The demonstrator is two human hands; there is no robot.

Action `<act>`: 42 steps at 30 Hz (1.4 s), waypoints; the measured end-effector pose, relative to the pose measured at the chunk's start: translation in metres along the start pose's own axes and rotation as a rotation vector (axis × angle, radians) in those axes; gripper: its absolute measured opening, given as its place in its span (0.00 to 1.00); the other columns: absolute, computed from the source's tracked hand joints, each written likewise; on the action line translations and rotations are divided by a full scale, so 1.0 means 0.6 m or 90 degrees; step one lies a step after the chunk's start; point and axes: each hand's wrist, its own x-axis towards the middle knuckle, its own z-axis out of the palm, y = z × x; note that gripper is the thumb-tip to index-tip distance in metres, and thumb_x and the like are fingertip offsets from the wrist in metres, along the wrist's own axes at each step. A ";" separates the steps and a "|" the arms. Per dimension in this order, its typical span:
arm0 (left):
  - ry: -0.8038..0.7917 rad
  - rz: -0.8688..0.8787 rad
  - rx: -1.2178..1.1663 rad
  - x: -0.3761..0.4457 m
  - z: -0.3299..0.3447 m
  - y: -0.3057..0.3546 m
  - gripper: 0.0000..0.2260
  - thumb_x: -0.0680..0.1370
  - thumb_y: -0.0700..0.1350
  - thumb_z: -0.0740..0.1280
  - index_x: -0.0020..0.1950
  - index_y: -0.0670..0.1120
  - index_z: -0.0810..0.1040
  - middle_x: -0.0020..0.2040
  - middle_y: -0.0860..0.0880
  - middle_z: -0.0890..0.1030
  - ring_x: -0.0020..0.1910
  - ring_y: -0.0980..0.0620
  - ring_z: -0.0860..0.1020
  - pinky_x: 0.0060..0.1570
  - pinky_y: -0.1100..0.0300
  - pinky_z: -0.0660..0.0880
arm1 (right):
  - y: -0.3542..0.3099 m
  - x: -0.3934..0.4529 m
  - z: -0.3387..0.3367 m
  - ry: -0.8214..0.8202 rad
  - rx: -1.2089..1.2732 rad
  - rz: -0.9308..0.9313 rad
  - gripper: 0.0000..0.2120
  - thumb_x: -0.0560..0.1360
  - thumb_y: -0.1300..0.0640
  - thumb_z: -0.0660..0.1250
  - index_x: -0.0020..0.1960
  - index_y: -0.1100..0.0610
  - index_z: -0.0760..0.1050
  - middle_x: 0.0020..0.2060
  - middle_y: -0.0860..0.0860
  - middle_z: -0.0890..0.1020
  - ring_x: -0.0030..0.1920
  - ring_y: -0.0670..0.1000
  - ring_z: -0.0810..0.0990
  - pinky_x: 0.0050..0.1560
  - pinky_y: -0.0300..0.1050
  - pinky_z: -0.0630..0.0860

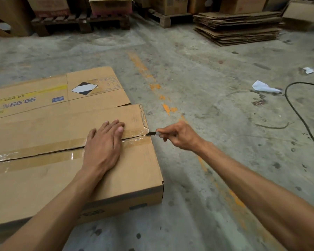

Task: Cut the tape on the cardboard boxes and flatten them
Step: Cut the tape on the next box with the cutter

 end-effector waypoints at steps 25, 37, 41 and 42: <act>0.194 0.022 0.124 -0.021 -0.020 0.021 0.31 0.84 0.57 0.45 0.34 0.45 0.78 0.29 0.46 0.76 0.30 0.43 0.74 0.28 0.54 0.64 | -0.050 0.033 -0.048 -0.273 0.180 0.147 0.11 0.78 0.62 0.68 0.58 0.56 0.82 0.30 0.56 0.82 0.26 0.52 0.66 0.27 0.43 0.66; 0.155 0.095 0.141 -0.015 -0.016 0.013 0.25 0.83 0.57 0.47 0.41 0.47 0.78 0.35 0.48 0.77 0.37 0.43 0.75 0.35 0.52 0.67 | -0.049 -0.009 -0.034 -0.061 0.231 0.245 0.11 0.80 0.55 0.65 0.55 0.59 0.83 0.33 0.53 0.80 0.21 0.44 0.64 0.23 0.37 0.64; 0.094 0.095 0.121 0.005 -0.016 0.003 0.22 0.82 0.58 0.48 0.50 0.50 0.78 0.45 0.49 0.77 0.45 0.44 0.74 0.43 0.51 0.67 | -0.046 -0.004 -0.033 -0.001 0.172 0.278 0.09 0.79 0.54 0.65 0.50 0.57 0.82 0.30 0.51 0.78 0.22 0.44 0.68 0.30 0.42 0.68; 0.074 0.090 0.107 0.014 -0.017 0.002 0.23 0.81 0.59 0.47 0.53 0.51 0.79 0.48 0.50 0.77 0.48 0.44 0.74 0.46 0.50 0.68 | -0.045 -0.004 -0.032 -0.001 0.147 0.278 0.08 0.78 0.53 0.66 0.50 0.54 0.82 0.29 0.50 0.80 0.23 0.43 0.70 0.32 0.42 0.69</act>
